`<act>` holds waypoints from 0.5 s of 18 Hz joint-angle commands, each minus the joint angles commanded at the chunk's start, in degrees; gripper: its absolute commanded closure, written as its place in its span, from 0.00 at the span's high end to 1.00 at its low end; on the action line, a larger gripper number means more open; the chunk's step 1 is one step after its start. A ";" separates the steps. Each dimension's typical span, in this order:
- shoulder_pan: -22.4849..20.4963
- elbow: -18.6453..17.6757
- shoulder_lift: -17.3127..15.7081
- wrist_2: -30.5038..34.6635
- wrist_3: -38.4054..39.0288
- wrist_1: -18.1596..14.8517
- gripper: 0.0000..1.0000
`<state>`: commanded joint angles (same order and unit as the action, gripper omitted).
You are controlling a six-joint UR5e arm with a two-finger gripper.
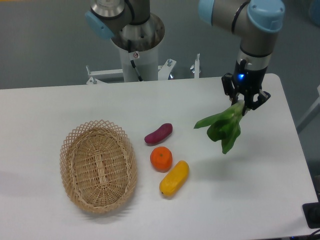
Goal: Place the green vegetable on the table
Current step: 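Lower the held bok choy toward the table surface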
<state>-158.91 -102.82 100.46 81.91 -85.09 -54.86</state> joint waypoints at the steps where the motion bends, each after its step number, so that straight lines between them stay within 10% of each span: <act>1: 0.18 -0.71 0.35 0.17 0.79 1.58 0.39; 9: 1.32 -2.47 9.49 1.40 0.89 13.01 0.39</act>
<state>-157.59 -105.29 109.95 83.31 -84.20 -41.84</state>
